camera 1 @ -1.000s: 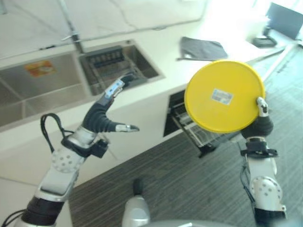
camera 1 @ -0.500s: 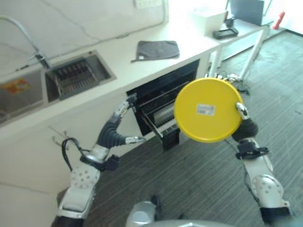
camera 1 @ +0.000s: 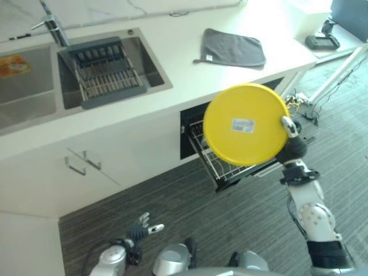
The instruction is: Place the dishes in the dishwasher.
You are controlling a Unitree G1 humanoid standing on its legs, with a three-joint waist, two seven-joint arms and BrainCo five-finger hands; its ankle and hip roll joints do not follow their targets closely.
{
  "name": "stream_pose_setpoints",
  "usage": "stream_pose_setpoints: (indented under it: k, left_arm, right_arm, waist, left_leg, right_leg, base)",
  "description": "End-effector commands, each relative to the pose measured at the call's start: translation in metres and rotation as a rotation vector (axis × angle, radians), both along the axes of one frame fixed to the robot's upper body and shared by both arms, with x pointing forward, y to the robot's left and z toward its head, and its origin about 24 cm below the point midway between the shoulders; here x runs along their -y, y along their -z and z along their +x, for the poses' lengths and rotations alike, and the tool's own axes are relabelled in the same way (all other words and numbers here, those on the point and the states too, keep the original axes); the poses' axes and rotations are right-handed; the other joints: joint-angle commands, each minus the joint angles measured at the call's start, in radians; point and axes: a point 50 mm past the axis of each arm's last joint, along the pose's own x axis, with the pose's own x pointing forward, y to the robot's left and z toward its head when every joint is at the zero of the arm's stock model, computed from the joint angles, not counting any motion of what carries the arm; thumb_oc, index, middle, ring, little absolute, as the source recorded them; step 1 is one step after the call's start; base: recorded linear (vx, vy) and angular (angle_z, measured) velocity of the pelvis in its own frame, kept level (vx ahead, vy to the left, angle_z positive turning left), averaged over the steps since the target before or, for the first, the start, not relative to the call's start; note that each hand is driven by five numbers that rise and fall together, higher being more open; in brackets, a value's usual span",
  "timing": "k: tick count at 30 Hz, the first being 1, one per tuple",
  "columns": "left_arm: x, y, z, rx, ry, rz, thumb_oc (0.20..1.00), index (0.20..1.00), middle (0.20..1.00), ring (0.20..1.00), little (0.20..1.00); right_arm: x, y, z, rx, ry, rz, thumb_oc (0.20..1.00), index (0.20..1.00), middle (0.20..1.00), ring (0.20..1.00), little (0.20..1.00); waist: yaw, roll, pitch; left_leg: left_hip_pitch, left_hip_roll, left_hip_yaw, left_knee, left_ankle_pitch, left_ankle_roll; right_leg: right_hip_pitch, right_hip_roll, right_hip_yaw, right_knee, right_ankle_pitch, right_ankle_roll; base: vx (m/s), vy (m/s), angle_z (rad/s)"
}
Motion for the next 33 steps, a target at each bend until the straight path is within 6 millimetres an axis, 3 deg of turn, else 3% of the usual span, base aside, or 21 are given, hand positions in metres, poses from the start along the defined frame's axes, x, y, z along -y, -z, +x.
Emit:
stream_pose_setpoints:
  k: [1, 2, 4, 5, 7, 8, 11, 13, 14, 16, 18, 23, 26, 30, 33]
  left_arm:
    - [-0.006, -0.004, -0.004, -0.059, 0.082, 0.108, 1.000, 1.000, 1.000, 1.000, 1.000]
    - [-0.006, -0.003, -0.005, -0.067, 0.082, 0.110, 1.000, 1.000, 1.000, 1.000, 1.000]
    - [-0.006, 0.007, -0.017, -0.161, 0.055, 0.115, 1.000, 1.000, 1.000, 1.000, 1.000]
    - [-0.007, 0.011, -0.022, -0.185, 0.035, 0.117, 1.000, 1.000, 1.000, 1.000, 1.000]
    - [-0.010, 0.019, -0.036, -0.249, -0.041, 0.099, 1.000, 1.000, 1.000, 1.000, 1.000]
    - [-0.005, 0.030, -0.061, -0.360, -0.244, -0.021, 1.000, 1.000, 1.000, 1.000, 1.000]
    - [0.003, 0.038, -0.086, -0.451, -0.429, -0.146, 1.000, 1.000, 1.000, 1.000, 1.000]
    - [0.008, 0.041, -0.102, -0.496, -0.432, -0.156, 1.000, 1.000, 1.000, 1.000, 1.000]
    - [0.009, 0.043, -0.107, -0.503, -0.430, -0.153, 1.000, 1.000, 1.000, 1.000, 1.000]
    - [0.012, 0.045, -0.109, -0.509, -0.440, -0.148, 1.000, 1.000, 1.000, 1.000, 1.000]
    - [0.016, 0.046, -0.108, -0.516, -0.461, -0.152, 1.000, 1.000, 1.000, 1.000, 1.000]
    - [0.008, 0.045, -0.101, -0.487, -0.480, -0.118, 1.000, 1.000, 1.000, 1.000, 1.000]
    - [-0.004, 0.042, -0.098, -0.464, -0.484, -0.085, 1.000, 1.000, 1.000, 1.000, 1.000]
    - [-0.021, 0.038, -0.103, -0.471, -0.466, -0.023, 1.000, 1.000, 1.000, 1.000, 1.000]
    - [-0.025, 0.036, -0.105, -0.475, -0.441, -0.004, 1.000, 1.000, 1.000, 1.000, 1.000]
  right_arm:
    - [0.011, -0.032, -0.002, 0.144, 0.014, 0.027, 0.200, 0.200, 0.200, 0.200, 0.200]
    - [0.011, -0.033, -0.003, 0.142, 0.016, 0.026, 0.200, 0.200, 0.200, 0.200, 0.200]
    - [0.012, -0.035, -0.005, 0.126, 0.049, 0.032, 0.200, 0.200, 0.200, 0.200, 0.200]
    - [0.013, -0.035, -0.007, 0.125, 0.057, 0.038, 0.200, 0.200, 0.200, 0.200, 0.200]
    - [0.012, -0.035, -0.007, 0.135, 0.044, 0.045, 0.200, 0.200, 0.200, 0.200, 0.200]
    - [0.012, -0.037, -0.004, 0.105, 0.029, 0.003, 0.200, 0.200, 0.200, 0.200, 0.200]
    - [0.016, -0.037, -0.003, 0.100, 0.061, -0.095, 0.200, 0.200, 0.200, 0.200, 0.200]
    - [0.025, -0.039, -0.006, 0.105, 0.115, -0.177, 0.200, 0.200, 0.200, 0.200, 0.200]
    - [0.032, -0.042, -0.007, 0.116, 0.155, -0.211, 0.200, 0.200, 0.200, 0.200, 0.200]
    - [0.049, -0.052, -0.010, 0.182, 0.335, -0.377, 0.200, 0.200, 0.200, 0.200, 0.200]
    - [0.052, -0.061, -0.011, 0.228, 0.399, -0.476, 0.200, 0.200, 0.200, 0.200, 0.200]
    - [0.048, -0.097, -0.028, 0.525, 0.616, -0.773, 0.200, 0.200, 0.200, 0.200, 0.200]
    - [0.038, -0.114, -0.042, 0.751, 0.720, -0.976, 0.200, 0.200, 0.200, 0.200, 0.200]
    - [0.023, -0.126, -0.061, 1.149, 0.832, -1.540, 0.200, 0.200, 0.200, 0.200, 0.200]
    - [0.021, -0.122, -0.059, 1.244, 0.798, -1.721, 0.200, 0.200, 0.200, 0.200, 0.200]
  waist:
    - [-0.028, -0.038, -0.057]
    - [-0.034, -0.038, -0.058]
    - [-0.081, -0.038, -0.063]
    - [-0.088, -0.037, -0.065]
    - [-0.087, -0.040, -0.073]
    - [-0.093, -0.032, -0.097]
    - [-0.089, -0.030, -0.109]
    - [-0.089, -0.032, -0.106]
    - [-0.096, -0.019, -0.102]
    - [-0.117, 0.006, -0.110]
    - [-0.122, 0.016, -0.119]
    - [-0.117, 0.032, -0.128]
    - [-0.105, 0.032, -0.133]
    - [-0.078, 0.009, -0.145]
    - [-0.065, -0.003, -0.149]
  left_leg:
    - [-0.008, 0.125, -0.071, -0.006, -0.026, -0.162]
    - [-0.006, 0.128, -0.076, -0.006, -0.031, -0.163]
    - [0.018, 0.151, -0.143, -0.026, -0.051, -0.164]
    - [0.023, 0.162, -0.167, -0.033, -0.051, -0.167]
    - [0.031, 0.191, -0.184, -0.037, -0.042, -0.185]
    - [0.081, 0.262, -0.131, -0.095, 0.009, -0.238]
    - [0.046, 0.288, -0.087, -0.067, 0.044, -0.254]
    - [-0.007, 0.287, -0.050, -0.026, 0.064, -0.255]
    - [-0.028, 0.304, -0.002, -0.061, 0.106, -0.270]
    - [-0.031, 0.324, 0.044, -0.145, 0.160, -0.294]
    - [-0.023, 0.304, -0.002, -0.170, 0.157, -0.294]
    - [0.001, 0.285, -0.018, -0.178, 0.131, -0.287]
    - [0.010, 0.269, -0.030, -0.178, 0.114, -0.276]
    - [0.007, 0.265, -0.047, -0.178, 0.099, -0.269]
    - [0.005, 0.268, -0.055, -0.178, 0.097, -0.271]
  right_leg:
    - [0.067, -0.008, 0.097, -0.238, 0.216, 0.067]
    - [0.059, -0.009, 0.116, -0.242, 0.226, 0.070]
    - [0.000, -0.007, 0.259, -0.232, 0.243, 0.086]
    - [-0.008, 0.000, 0.283, -0.218, 0.227, 0.089]
    - [0.007, 0.020, 0.259, -0.213, 0.185, 0.095]
    - [0.032, 0.062, 0.218, -0.257, 0.161, 0.076]
    - [0.059, 0.094, 0.179, -0.269, 0.138, 0.033]
    - [0.086, 0.108, 0.141, -0.282, 0.129, 0.017]
    - [0.090, 0.116, 0.108, -0.282, 0.118, 0.013]
    - [0.086, 0.120, 0.071, -0.281, 0.100, 0.007]
    - [0.089, 0.125, 0.092, -0.280, 0.090, 0.002]
    - [0.120, 0.097, 0.085, -0.268, 0.081, 0.026]
    - [0.123, 0.076, 0.082, -0.261, 0.083, 0.045]
    - [0.126, 0.062, 0.071, -0.261, 0.087, 0.067]
    - [0.138, 0.069, 0.072, -0.276, 0.088, 0.069]
  base:
    - [0.46, -0.466, 0.14]
    - [0.32, -0.340, 0.62]
    - [0.36, -0.520, 0.98]
    - [0.35, -0.645, 1.20]
    - [0.25, -0.644, 1.74]
    - [0.24, -0.706, 1.33]
    - [0.14, -0.456, 0.25]
    - [0.05, -0.289, 0.52]
    - [-0.04, -0.161, 0.83]
    - [-0.06, 0.055, 0.83]
    - [0.03, 0.190, 0.43]
    - [0.08, 0.192, 0.02]
    - [0.04, 0.132, 0.22]
    - [-0.01, 0.020, 0.19]
    - [-0.02, -0.035, 0.18]
